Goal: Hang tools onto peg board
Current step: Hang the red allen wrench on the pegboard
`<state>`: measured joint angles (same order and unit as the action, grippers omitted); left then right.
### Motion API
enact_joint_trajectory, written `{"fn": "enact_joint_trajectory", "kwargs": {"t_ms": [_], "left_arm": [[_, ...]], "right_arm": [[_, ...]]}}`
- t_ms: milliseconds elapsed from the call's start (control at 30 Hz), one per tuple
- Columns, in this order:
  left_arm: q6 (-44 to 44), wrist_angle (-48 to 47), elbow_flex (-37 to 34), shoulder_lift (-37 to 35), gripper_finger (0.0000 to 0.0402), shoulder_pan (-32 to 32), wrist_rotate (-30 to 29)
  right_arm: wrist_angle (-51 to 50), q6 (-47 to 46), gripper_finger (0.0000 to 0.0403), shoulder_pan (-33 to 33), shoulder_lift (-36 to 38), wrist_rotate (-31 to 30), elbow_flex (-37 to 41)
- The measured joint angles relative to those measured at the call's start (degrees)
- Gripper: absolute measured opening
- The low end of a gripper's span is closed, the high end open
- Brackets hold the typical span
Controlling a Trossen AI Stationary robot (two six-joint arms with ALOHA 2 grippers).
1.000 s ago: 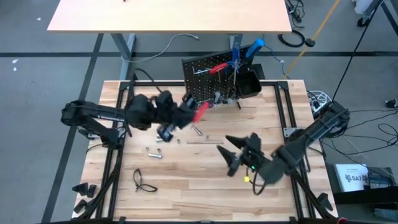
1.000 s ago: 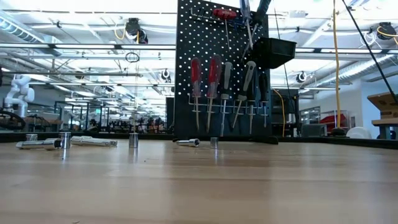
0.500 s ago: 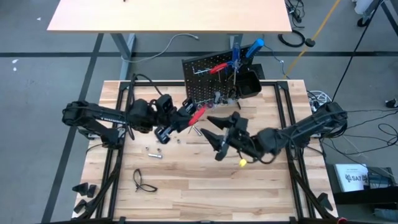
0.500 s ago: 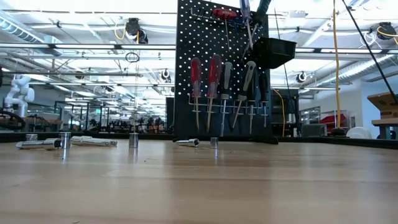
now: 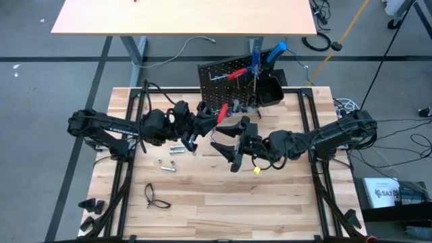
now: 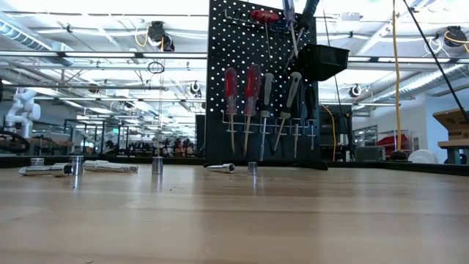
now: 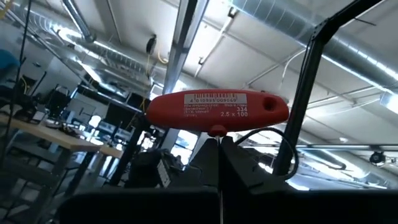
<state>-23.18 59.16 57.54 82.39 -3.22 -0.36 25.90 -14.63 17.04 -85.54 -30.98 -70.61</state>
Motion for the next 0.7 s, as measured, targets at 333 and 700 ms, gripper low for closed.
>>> {"fn": "enact_joint_trajectory", "kwargs": {"t_ms": [333, 700], "left_arm": [[0.1, -1.1, 0.0, 0.0, 0.0000, -0.7, 0.0], [1.4, -1.4, 0.0, 0.0, 0.0000, -0.7, 0.0]], "right_arm": [[-0.6, -1.1, 0.0278, -2.2, 1.0, 2.9, 0.0], [-2.1, -2.4, 0.0200, -3.7, 1.8, 3.1, 0.0]]}}
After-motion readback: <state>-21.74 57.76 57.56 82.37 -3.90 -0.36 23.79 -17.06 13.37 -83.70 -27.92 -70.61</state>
